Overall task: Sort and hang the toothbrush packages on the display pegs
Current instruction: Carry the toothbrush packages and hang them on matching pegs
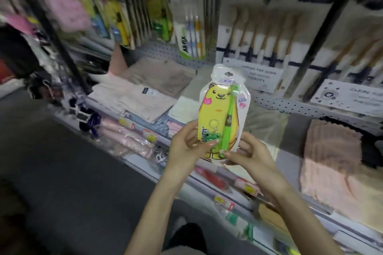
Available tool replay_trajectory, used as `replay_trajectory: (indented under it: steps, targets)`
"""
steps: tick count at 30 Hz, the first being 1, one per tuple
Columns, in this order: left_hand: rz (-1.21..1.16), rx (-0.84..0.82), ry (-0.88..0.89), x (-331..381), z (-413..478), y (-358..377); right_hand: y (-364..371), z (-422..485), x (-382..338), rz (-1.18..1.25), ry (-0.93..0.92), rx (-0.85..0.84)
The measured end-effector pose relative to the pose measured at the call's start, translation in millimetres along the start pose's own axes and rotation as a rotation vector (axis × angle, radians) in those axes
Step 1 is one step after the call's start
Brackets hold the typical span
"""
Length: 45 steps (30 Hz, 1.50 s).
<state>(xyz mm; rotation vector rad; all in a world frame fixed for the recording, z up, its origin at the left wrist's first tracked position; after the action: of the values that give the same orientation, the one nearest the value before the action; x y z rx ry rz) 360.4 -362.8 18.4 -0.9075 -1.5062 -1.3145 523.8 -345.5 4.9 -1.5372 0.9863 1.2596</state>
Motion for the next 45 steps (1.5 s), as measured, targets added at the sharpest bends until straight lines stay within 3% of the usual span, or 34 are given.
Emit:
replay_trajectory:
  steps: [7, 11, 21, 32, 36, 45]
  targets:
    - [0.058, 0.078, 0.149, 31.7, 40.9, -71.0, 68.9, 61.3, -38.5, -0.091, -0.18, 0.021]
    - [0.073, 0.038, 0.195, 63.6, 86.2, -117.6, 115.2, 111.5, -57.6, -0.1, -0.227, 0.047]
    - [0.016, -0.14, 0.255, 120.0, 179.1, -208.7, 211.7, 189.2, -92.1, -0.051, -0.319, 0.343]
    - [0.038, -0.319, 0.281, 130.2, 237.7, -201.8, 217.6, 217.5, -105.8, 0.077, -0.301, 0.552]
    - [-0.019, -0.278, 0.241, 125.6, 239.9, -199.5, 215.5, 221.5, -107.5, 0.096, -0.276, 0.576]
    - [0.064, -0.291, 0.372, 125.9, 240.8, -203.9, 220.2, 227.0, -106.1, 0.105, -0.266, 0.618]
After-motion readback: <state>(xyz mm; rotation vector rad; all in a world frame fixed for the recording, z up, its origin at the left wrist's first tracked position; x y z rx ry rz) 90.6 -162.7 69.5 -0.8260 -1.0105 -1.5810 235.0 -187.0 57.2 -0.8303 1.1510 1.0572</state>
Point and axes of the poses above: each hand's wrist, its own z-axis towards the middle knuckle, its own y-axis out of the palm, x = y × z, the point moved 3 cm from there along z, towards the middle knuckle, and after that the axes turned 14 degrees about -z, right-handed, at the moved point
